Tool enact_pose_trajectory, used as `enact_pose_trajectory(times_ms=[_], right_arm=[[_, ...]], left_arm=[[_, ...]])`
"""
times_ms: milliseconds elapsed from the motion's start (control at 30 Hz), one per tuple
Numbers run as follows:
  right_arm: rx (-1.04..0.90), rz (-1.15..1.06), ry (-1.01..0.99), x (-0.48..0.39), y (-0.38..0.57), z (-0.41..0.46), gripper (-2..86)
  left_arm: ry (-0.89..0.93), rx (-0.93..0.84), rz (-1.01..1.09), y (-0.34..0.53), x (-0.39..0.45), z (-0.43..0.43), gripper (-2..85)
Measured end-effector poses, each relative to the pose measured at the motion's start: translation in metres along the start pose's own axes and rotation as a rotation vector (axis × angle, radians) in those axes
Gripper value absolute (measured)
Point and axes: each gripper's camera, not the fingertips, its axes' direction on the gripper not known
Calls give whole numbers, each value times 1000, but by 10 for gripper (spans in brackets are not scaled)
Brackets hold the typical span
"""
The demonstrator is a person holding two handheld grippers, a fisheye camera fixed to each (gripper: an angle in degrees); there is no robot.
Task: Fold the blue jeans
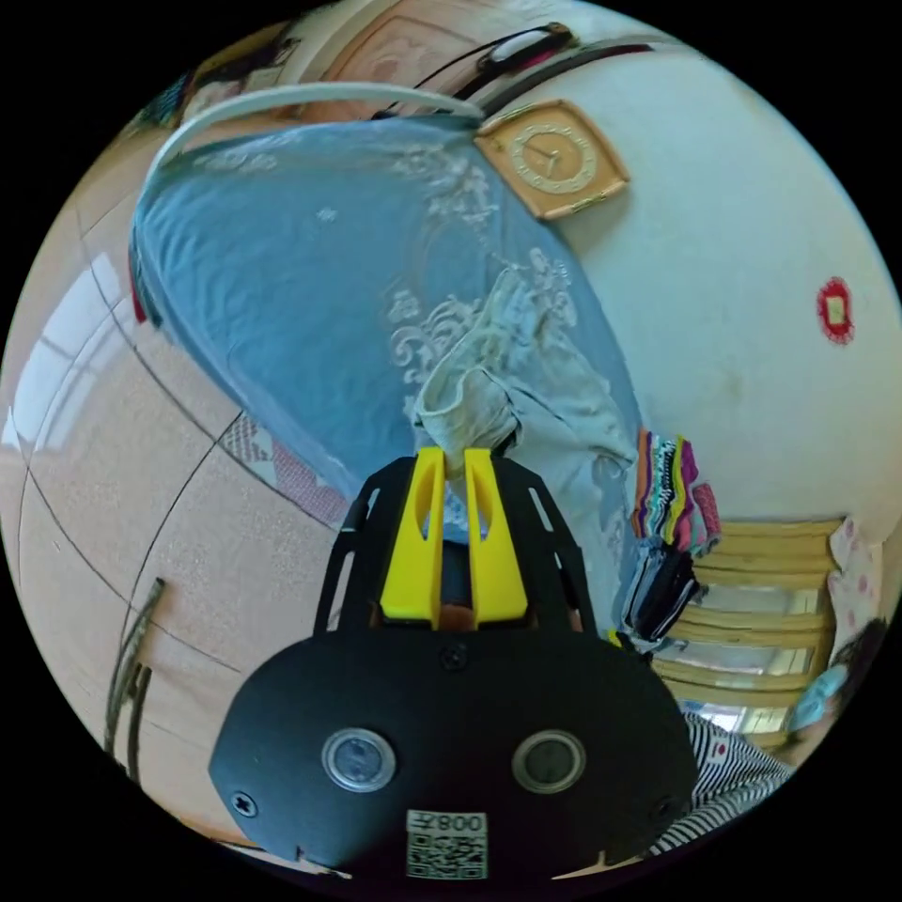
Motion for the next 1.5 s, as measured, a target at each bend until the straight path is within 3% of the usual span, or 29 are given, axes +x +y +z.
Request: enact_pose_trajectory(times_ms=[133, 300, 433, 700, 967, 1133, 1233, 1333, 1500], right_arm=[[70, 163, -148, 15, 8, 8, 3], [205, 173, -58, -23, 0, -24, 4], [185, -56, 14, -138, -42, -6, 16], [28, -553, 187, -427, -130, 109, 51], [31, -968, 491, -680, -169, 209, 78], [7, -1037, 599, -779, -201, 258, 83], [22, -1035, 716, -827, -222, 282, 75], [11, -1037, 767, -869, -240, 296, 64], [18, -1031, 755, -934, -253, 286, 31]], left_arm=[[-9, 27, -74, -5, -4, 2, 45], [-130, 107, -21, -24, 20, -22, 63], [-160, 156, 71, -55, 58, -21, 78], [-162, 56, 337, -175, 172, 47, 104], [-333, 96, 292, -285, 209, 85, 121], [-347, 45, 178, -327, 196, 110, 103], [-420, 64, 245, -336, 205, 115, 64], [-385, 38, 298, -346, 212, 114, 39], [-282, 143, 310, -359, 219, 85, 25]])
